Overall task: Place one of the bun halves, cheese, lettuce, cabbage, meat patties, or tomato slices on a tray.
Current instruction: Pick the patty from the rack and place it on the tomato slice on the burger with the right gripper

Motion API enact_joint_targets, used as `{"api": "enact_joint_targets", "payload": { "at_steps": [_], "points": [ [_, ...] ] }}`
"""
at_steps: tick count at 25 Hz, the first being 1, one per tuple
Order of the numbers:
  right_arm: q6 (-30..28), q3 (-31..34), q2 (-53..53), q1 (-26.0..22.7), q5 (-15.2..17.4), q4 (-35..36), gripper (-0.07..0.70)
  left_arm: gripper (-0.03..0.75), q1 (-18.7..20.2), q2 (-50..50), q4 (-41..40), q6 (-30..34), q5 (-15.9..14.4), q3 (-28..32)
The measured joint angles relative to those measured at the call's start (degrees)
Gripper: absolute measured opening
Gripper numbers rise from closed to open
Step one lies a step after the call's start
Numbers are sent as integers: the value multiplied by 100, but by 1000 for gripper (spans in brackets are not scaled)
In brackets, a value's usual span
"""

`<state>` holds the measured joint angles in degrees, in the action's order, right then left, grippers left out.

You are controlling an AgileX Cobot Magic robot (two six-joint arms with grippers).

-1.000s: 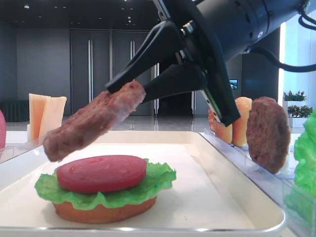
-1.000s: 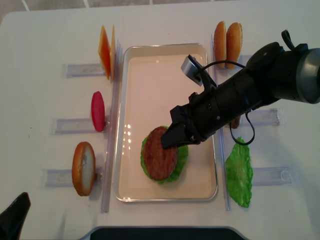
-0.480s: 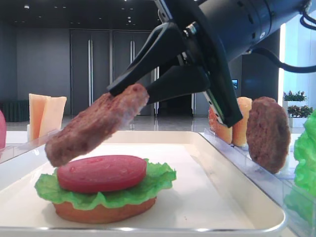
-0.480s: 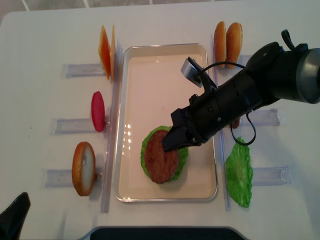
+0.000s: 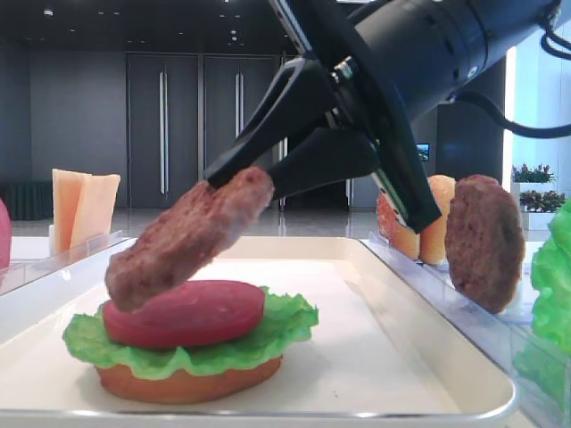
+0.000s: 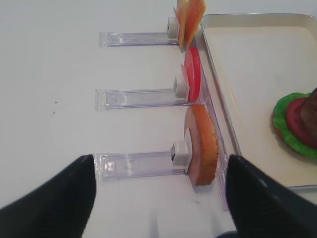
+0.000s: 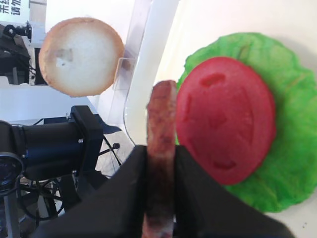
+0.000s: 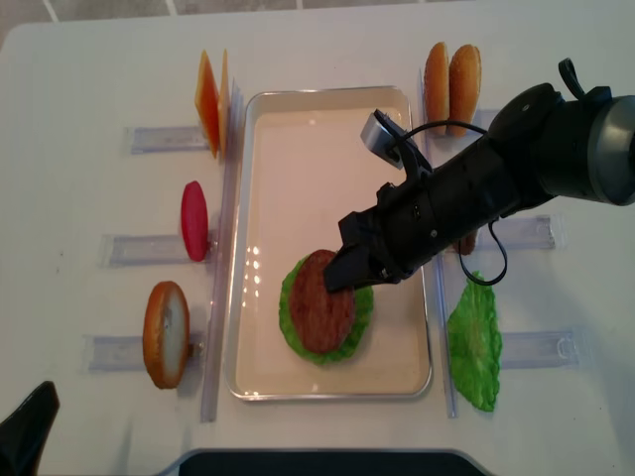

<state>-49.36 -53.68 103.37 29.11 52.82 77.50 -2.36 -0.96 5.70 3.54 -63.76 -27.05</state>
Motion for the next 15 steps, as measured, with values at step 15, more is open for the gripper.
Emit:
{"api": "enact_joint_targets", "payload": {
  "at_steps": [15],
  "points": [
    [-9, 0, 0, 0, -306, 438, 136, 576, 0, 0, 0, -21, 0, 0]
  ]
}}
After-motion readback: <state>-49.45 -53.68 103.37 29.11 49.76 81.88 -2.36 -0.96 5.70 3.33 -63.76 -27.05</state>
